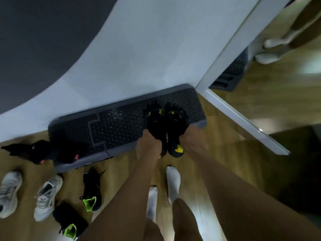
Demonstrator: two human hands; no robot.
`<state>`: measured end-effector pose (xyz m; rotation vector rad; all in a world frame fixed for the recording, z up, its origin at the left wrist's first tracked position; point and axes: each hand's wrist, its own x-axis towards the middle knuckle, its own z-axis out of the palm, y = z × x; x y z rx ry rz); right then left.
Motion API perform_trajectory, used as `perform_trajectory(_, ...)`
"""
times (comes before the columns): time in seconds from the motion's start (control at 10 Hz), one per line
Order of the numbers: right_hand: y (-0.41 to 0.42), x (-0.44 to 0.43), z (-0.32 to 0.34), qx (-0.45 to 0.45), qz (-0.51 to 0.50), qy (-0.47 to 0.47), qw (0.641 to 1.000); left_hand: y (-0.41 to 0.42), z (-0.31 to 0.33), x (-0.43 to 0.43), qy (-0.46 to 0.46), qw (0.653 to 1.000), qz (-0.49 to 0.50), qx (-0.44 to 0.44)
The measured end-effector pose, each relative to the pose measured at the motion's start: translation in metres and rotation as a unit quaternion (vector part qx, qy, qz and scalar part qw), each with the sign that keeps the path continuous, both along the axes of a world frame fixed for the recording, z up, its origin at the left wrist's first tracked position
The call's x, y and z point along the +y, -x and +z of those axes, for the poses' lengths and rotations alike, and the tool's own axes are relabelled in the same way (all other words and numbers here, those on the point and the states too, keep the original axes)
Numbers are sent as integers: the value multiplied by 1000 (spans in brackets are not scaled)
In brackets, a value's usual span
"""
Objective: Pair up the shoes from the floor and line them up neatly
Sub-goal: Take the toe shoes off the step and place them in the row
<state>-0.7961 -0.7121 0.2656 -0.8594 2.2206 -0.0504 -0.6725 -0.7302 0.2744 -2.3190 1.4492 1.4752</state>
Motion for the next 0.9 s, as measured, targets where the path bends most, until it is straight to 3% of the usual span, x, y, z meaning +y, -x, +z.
perform_trajectory(0.2, 38, 95, 159, 31, -130, 63, 989, 46, 120, 50, 89, 975, -201, 32)
perform_trajectory(0.3, 59, 156, 211, 90, -167, 92, 978, 74, 166, 97, 140, 939, -309, 59)
perform_trajectory(0.5, 82, 325, 291, 175, -361, 153, 903, 143, 240, 227, 190, 842, -486, 138)
perform_trajectory(0.7, 72, 515, 325, 241, -495, 124, 826, 181, 282, 400, 192, 751, -601, 192)
perform_trajectory(0.9, 15, 725, 343, 255, -596, 95, 756, 163, 294, 611, 174, 663, -692, 226)
